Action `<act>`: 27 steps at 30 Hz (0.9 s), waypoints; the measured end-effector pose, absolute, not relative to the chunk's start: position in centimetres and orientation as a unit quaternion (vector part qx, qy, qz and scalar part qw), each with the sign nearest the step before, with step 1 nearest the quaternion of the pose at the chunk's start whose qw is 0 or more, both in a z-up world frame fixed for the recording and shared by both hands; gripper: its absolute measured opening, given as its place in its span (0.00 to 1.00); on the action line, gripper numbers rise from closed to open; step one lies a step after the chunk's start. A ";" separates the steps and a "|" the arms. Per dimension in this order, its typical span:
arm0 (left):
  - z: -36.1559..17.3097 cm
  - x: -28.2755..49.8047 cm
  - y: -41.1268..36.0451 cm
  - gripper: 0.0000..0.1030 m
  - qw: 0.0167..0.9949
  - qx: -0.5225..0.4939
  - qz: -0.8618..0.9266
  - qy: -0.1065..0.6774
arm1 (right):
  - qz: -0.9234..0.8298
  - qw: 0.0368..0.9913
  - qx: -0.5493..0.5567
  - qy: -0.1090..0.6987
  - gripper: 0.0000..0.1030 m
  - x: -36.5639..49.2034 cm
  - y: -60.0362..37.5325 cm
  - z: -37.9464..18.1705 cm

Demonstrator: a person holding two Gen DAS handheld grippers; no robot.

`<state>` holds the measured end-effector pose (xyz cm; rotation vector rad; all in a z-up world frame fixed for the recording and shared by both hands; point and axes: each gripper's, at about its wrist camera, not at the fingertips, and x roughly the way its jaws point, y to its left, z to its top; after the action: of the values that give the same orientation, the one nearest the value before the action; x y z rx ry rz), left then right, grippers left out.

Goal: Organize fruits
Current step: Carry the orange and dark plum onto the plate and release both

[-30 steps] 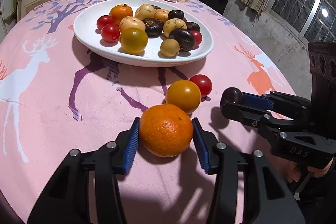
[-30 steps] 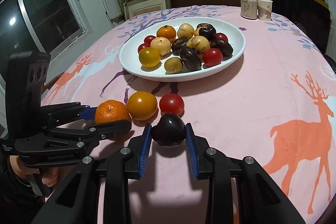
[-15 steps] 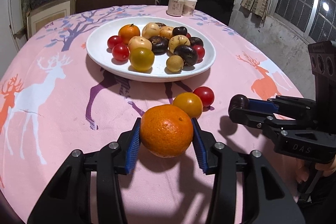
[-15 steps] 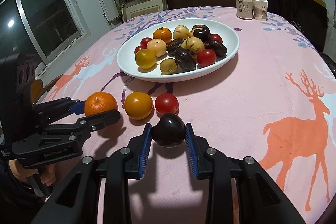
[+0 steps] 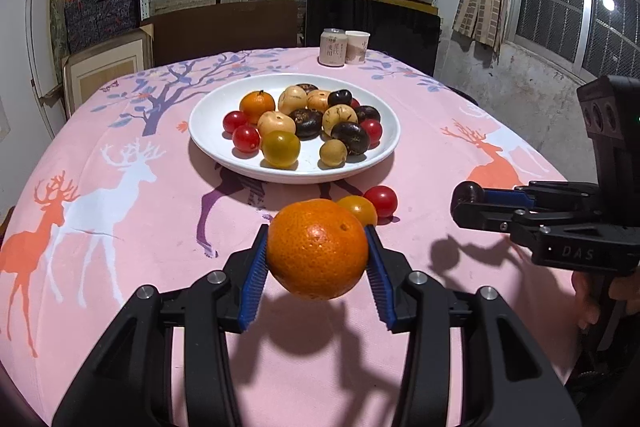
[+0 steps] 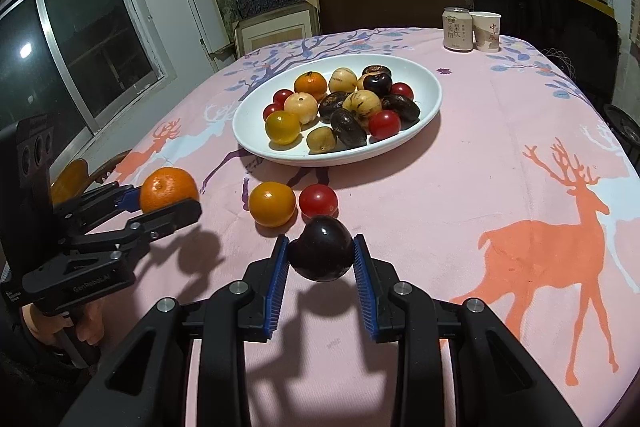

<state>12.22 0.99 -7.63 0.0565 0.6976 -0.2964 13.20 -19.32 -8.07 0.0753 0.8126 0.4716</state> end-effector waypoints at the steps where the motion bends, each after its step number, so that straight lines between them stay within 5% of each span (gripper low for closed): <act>1: -7.2 12.2 1.1 0.43 0.930 0.029 -0.145 0.337 | 0.227 0.891 0.039 0.392 0.31 13.4 -19.5 -8.0; 15: -4.5 20.9 -2.6 0.44 0.923 0.047 -0.177 0.339 | 0.241 0.890 0.070 0.380 0.32 24.8 -19.1 -1.3; 27: -8.3 27.6 -2.8 0.44 0.905 0.017 -0.174 0.387 | 0.235 0.874 0.023 0.424 0.33 32.7 -14.1 -5.0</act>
<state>27.60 -2.77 -8.34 0.0361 0.8003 -0.3595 32.74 -14.14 -5.03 0.0476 0.8856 0.4898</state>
